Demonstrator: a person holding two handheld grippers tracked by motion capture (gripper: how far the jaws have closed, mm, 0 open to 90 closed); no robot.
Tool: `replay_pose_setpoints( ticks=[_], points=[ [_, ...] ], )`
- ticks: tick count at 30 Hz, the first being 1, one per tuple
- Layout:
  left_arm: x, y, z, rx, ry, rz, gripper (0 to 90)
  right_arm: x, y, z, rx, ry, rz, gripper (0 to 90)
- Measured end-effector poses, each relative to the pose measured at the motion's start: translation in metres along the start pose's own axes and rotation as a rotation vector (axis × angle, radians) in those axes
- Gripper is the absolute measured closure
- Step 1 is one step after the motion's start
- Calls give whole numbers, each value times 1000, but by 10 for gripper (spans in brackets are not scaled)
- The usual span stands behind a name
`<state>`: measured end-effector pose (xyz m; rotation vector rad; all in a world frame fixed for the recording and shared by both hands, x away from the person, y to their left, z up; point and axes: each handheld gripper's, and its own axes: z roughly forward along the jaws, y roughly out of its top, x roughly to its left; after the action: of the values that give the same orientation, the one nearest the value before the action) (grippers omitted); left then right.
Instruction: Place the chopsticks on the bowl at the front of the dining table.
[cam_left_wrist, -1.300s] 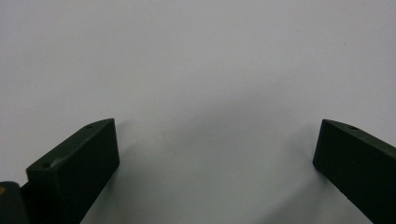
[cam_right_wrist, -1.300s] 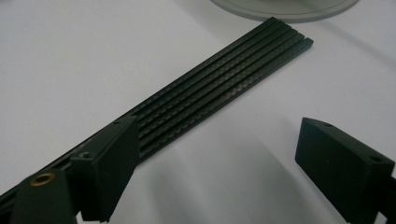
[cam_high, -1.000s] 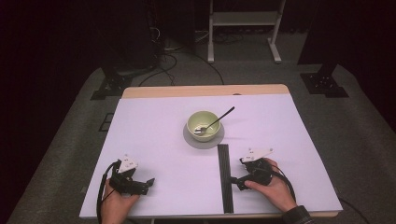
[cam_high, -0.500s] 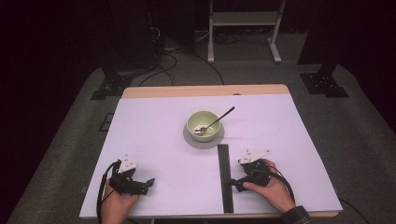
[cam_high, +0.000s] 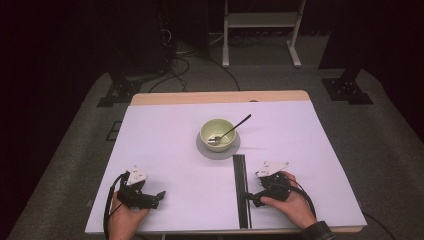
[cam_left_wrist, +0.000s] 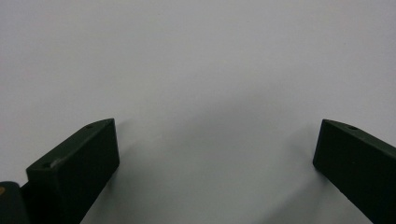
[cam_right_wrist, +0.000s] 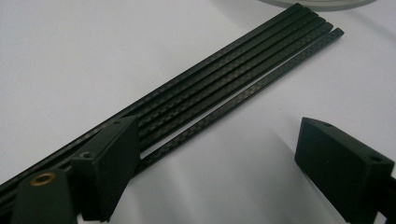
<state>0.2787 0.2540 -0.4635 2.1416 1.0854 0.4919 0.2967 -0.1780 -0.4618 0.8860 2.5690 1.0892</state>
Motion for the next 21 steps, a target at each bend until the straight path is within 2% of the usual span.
replay_pose_setpoints(
  ticks=[21],
  points=[
    [0,0,0,-1,0,0,0,10,-14,-15,13,-10,0,127]
  ],
)
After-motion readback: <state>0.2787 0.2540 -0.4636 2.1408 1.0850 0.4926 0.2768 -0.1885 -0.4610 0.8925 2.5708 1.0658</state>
